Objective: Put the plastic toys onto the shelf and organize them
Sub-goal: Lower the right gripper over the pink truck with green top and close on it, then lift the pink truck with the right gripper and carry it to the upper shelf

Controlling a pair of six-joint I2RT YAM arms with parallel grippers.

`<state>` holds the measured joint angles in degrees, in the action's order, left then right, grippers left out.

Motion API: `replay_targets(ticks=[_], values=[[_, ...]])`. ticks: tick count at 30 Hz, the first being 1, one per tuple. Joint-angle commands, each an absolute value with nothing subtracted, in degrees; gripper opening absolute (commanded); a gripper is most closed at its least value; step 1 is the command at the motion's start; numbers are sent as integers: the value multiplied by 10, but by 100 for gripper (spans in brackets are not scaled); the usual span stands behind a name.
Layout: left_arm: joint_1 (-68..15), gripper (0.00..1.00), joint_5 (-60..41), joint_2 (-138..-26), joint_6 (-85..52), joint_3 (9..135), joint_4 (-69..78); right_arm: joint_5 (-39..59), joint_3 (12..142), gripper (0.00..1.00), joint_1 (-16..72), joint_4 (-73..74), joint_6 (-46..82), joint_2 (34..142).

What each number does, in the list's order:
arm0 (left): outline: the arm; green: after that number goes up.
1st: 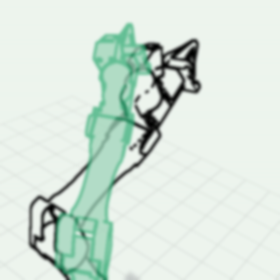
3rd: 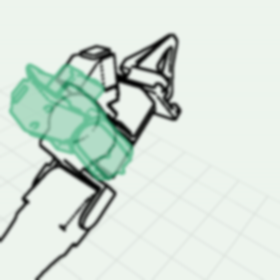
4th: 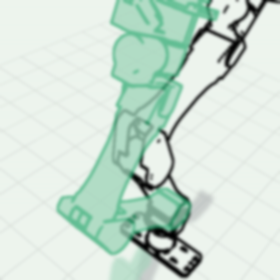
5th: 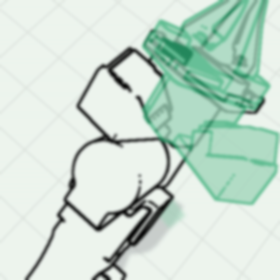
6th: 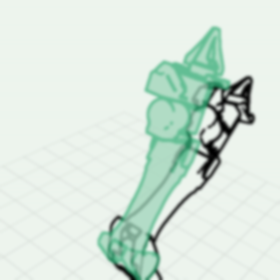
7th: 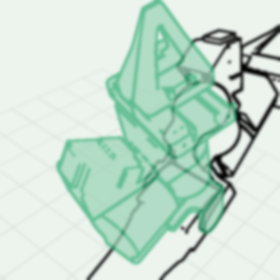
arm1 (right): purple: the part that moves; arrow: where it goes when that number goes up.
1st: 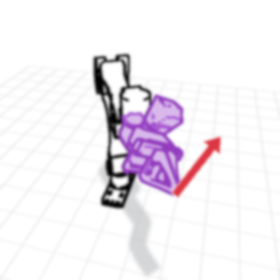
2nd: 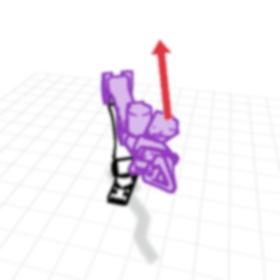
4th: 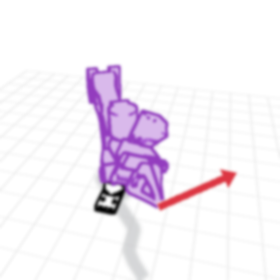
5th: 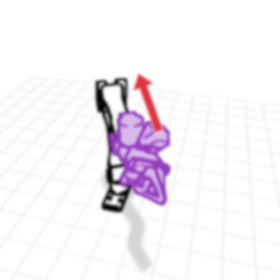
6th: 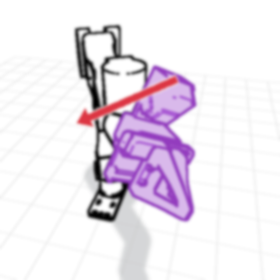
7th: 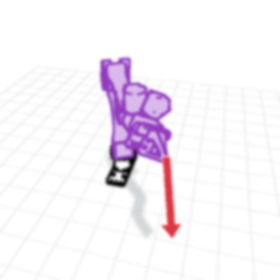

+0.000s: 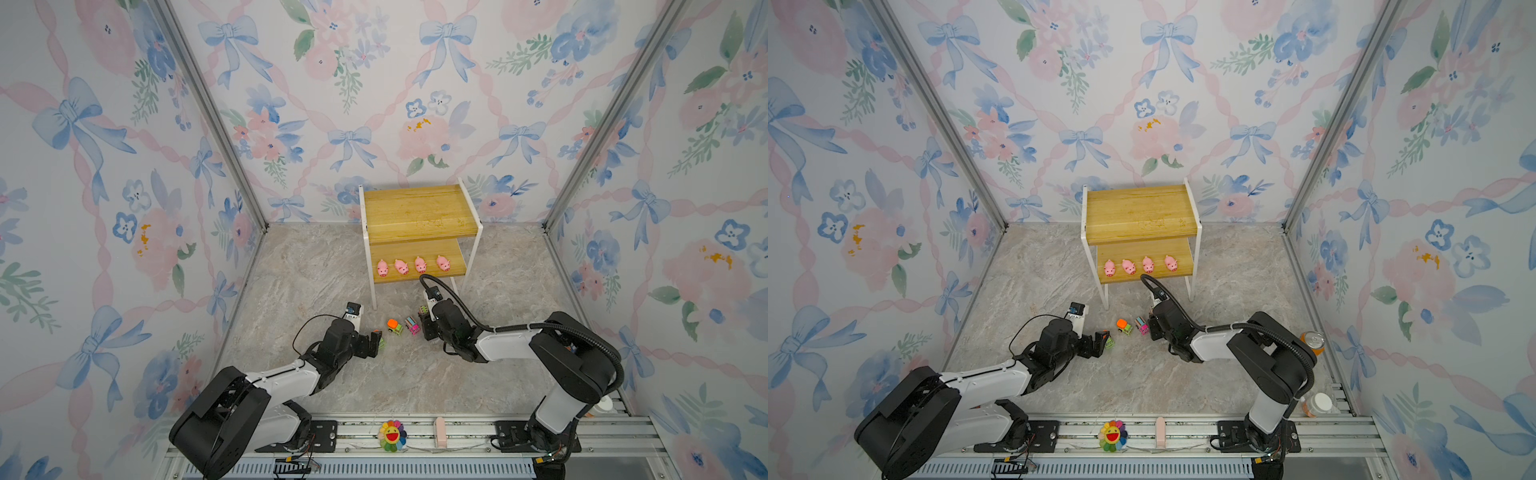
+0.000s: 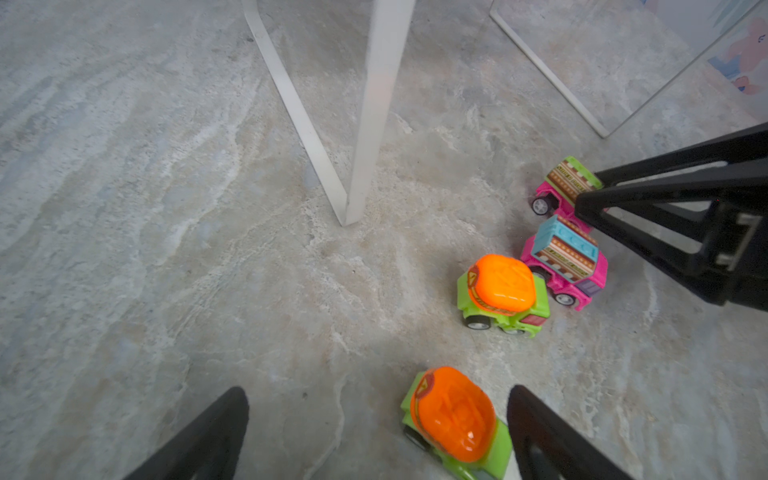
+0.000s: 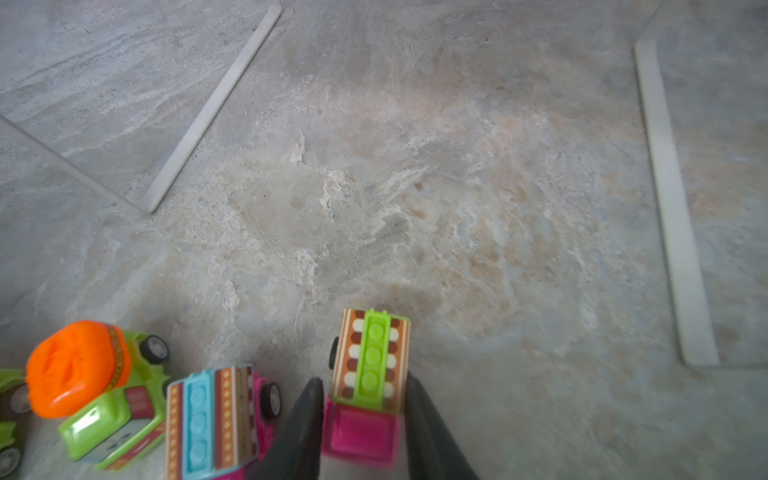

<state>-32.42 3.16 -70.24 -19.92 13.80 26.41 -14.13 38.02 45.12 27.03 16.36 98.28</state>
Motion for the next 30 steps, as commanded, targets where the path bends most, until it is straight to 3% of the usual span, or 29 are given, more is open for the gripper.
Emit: replay_targets(ticks=[1, 17, 30], values=[[-319, 98, 39, -703, -192, 148, 256, -129, 371, 31, 455, 284, 164, 983], [-319, 98, 38, -699, -193, 146, 256, -111, 382, 16, 469, 225, 154, 951], [-319, 98, 36, -695, -194, 145, 255, -123, 376, 11, 489, 46, 144, 748]])
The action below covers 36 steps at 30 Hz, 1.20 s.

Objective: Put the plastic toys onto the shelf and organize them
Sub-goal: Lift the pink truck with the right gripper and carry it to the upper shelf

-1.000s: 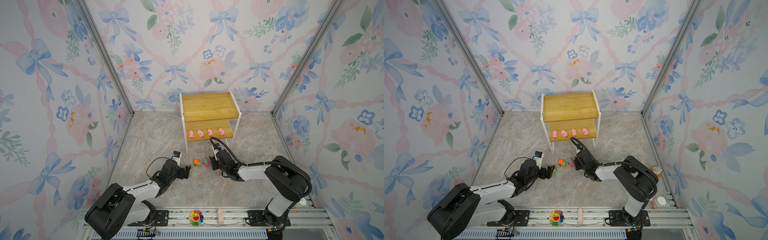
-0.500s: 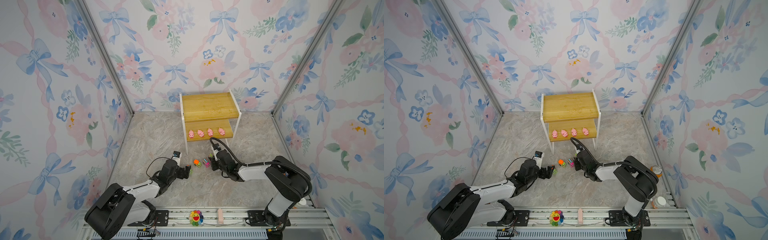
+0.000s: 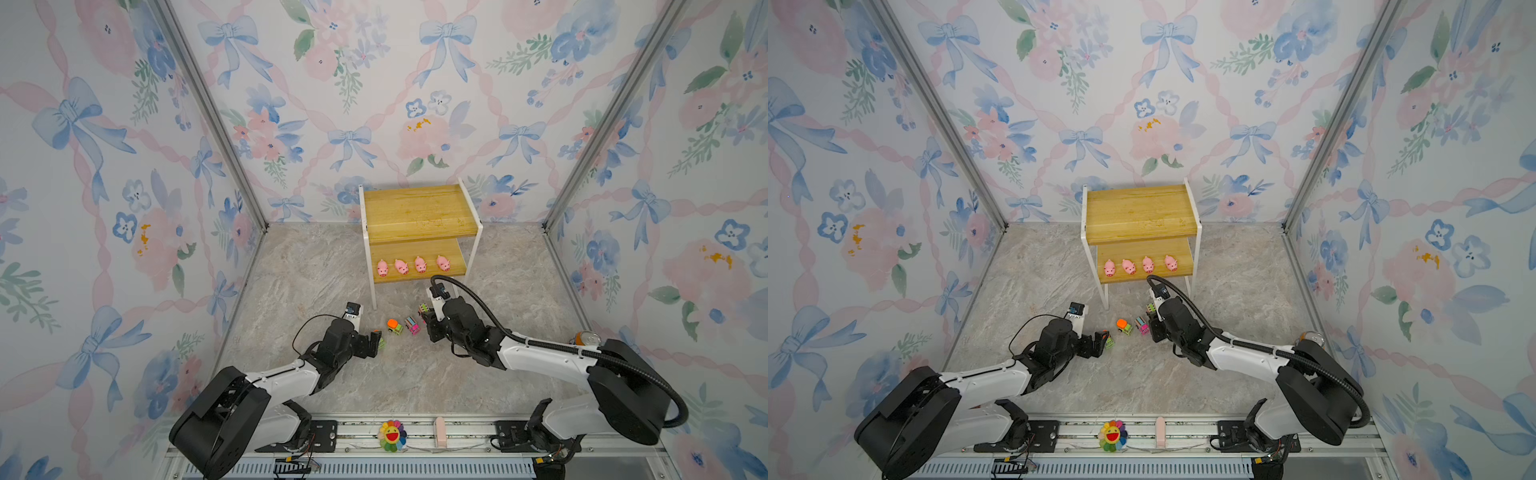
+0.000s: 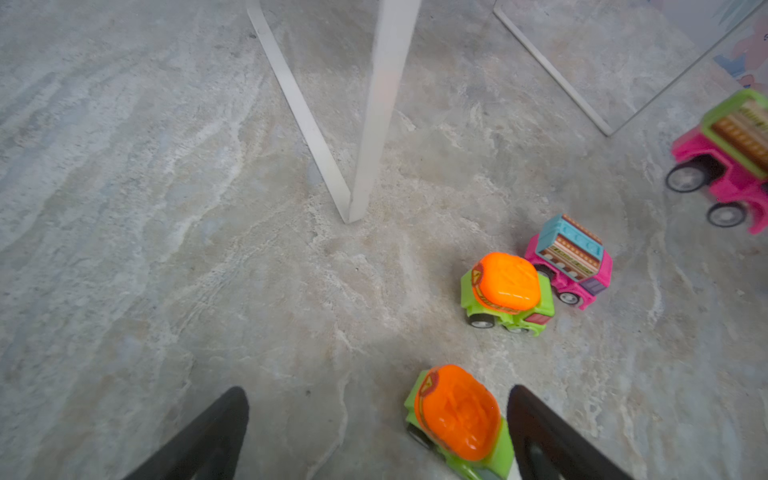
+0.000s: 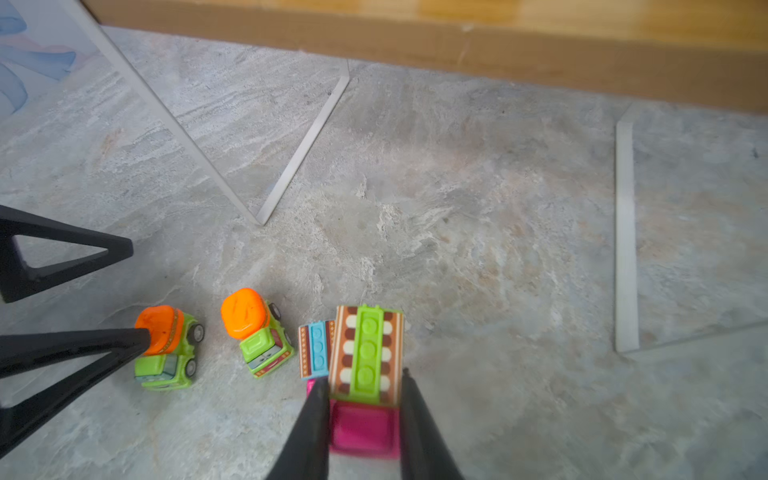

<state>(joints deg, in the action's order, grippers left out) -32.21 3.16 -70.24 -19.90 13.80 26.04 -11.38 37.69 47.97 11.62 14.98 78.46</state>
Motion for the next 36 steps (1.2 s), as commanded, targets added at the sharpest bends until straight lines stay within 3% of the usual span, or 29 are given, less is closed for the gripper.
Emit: replay_targets(ticks=[1, 8, 14, 25, 36], values=[[-319, 98, 36, -695, -194, 145, 255, -123, 380, 11, 492, 24, 146, 729], [-320, 98, 35, -693, -194, 143, 254, -138, 467, 11, 538, -168, 150, 620], [-319, 98, 38, -696, -195, 146, 254, -167, 627, 8, 555, -310, 139, 607], [-319, 98, 28, -701, -197, 147, 253, -181, 950, 9, 491, -405, 54, 723], [-319, 98, 23, -714, -190, 157, 251, -130, 1126, 10, 386, -409, 44, 849]])
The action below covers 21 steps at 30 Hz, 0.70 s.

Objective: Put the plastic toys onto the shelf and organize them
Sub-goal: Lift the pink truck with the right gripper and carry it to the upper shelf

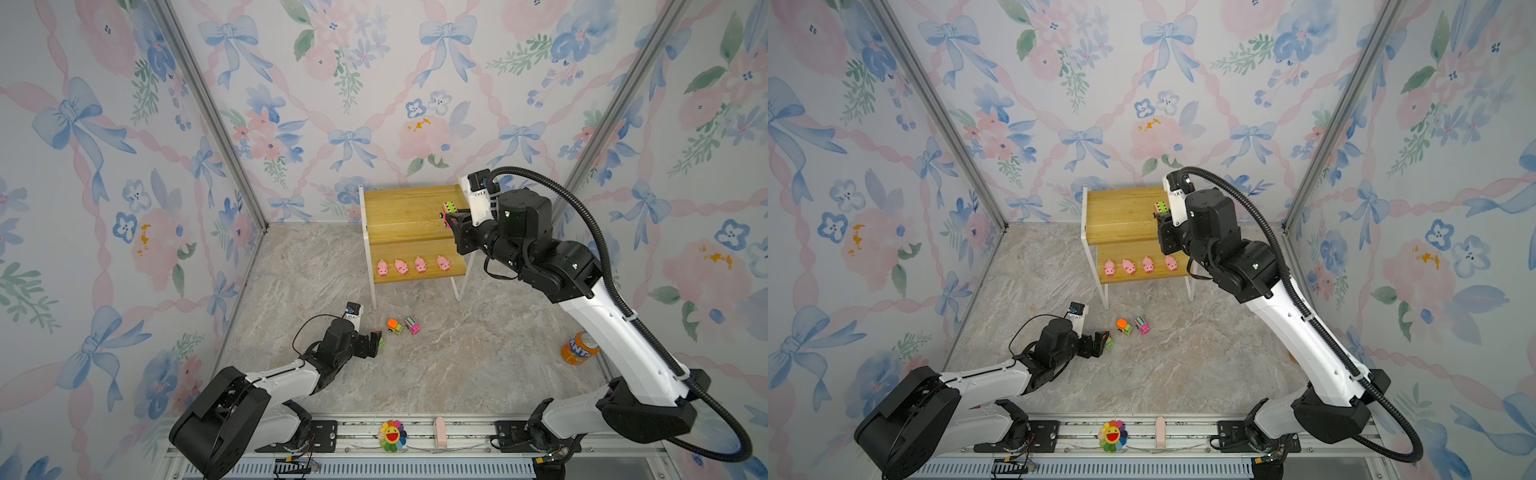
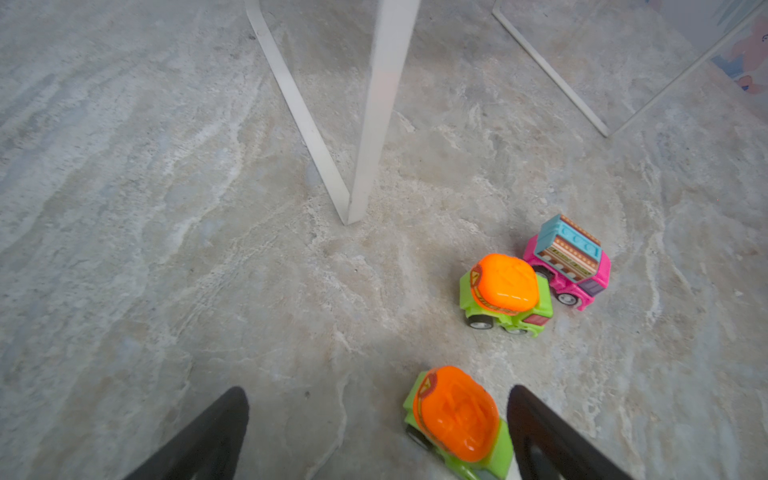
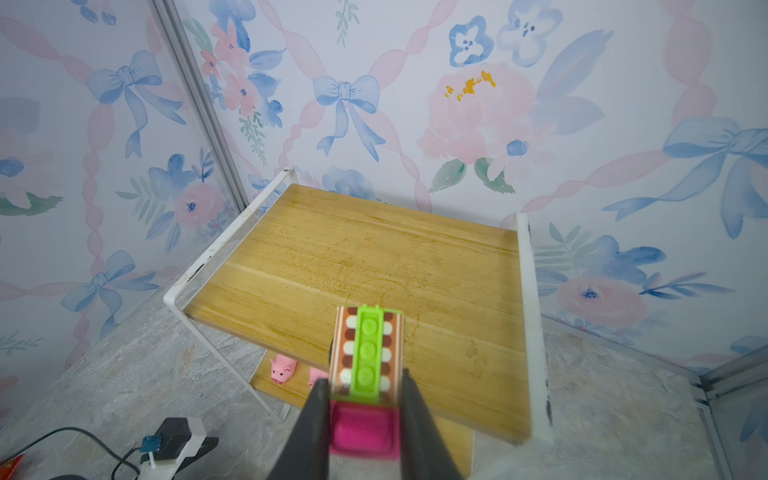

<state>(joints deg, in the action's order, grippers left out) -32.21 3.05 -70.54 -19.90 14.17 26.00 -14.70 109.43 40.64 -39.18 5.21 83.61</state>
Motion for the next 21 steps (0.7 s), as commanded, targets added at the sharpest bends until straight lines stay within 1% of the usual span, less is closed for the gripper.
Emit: replay_targets(ticks=[1, 6, 21], values=[[-319, 98, 24, -715, -189, 158, 249, -129, 1134, 10, 377, -410, 46, 857], [-320, 98, 23, -725, -187, 163, 249, -128, 1163, 10, 345, -422, 59, 886], [-319, 98, 24, -733, -186, 168, 245, -150, 1149, 11, 304, -442, 109, 945]])
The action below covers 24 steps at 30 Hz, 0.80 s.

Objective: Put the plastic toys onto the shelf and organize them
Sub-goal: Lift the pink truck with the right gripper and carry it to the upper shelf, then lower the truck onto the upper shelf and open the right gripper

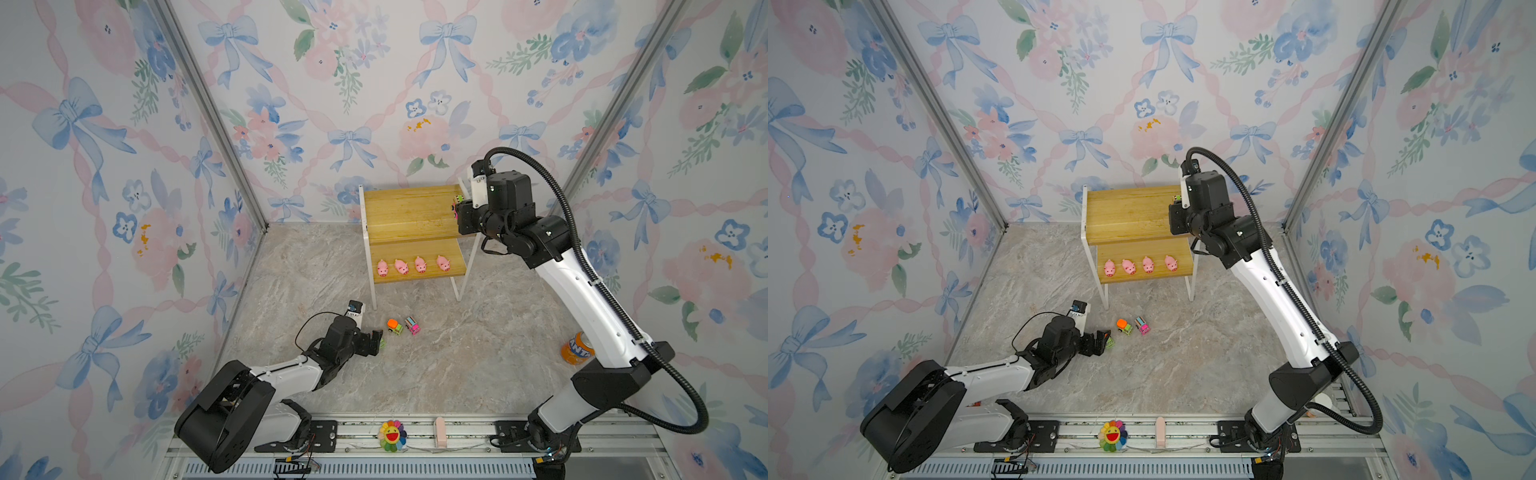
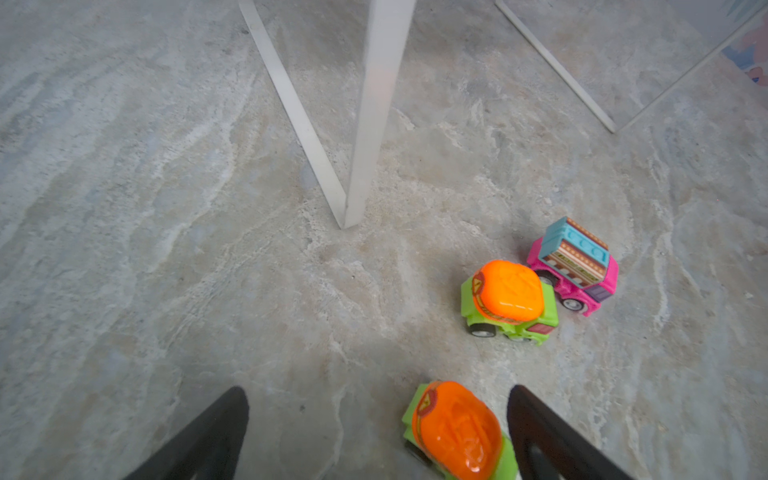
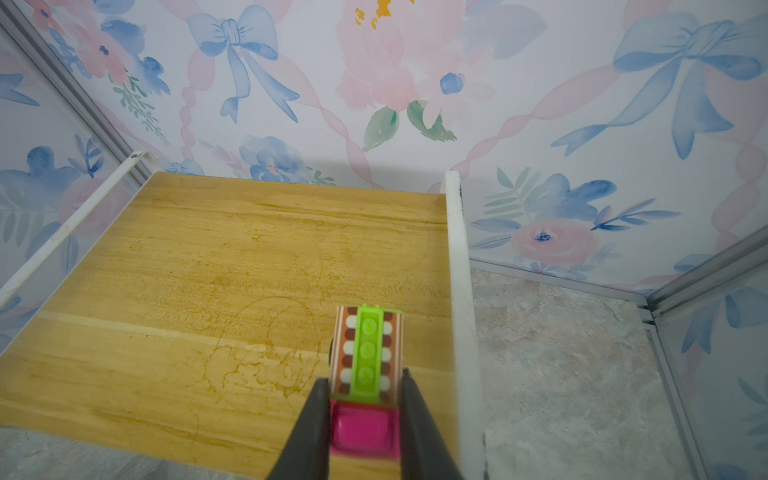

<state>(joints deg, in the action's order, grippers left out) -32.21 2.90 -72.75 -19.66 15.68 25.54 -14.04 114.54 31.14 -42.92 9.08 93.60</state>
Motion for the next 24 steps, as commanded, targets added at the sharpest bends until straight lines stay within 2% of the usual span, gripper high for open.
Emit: replay_targets(ticks=[1, 11, 20, 22, 24], values=[[-319, 98, 24, -734, -186, 169, 245, -149, 1149, 11, 304, -441, 111, 945], [-319, 98, 23, -744, -185, 175, 245, -144, 1162, 11, 301, -442, 122, 990], [-319, 98, 21, -751, -183, 178, 245, -141, 1140, 12, 302, -427, 135, 985], [-319, 98, 21, -751, -183, 177, 244, -138, 1135, 16, 302, -422, 135, 980], [-319, 98, 20, -751, -183, 178, 245, -137, 1130, 28, 302, -415, 135, 975]])
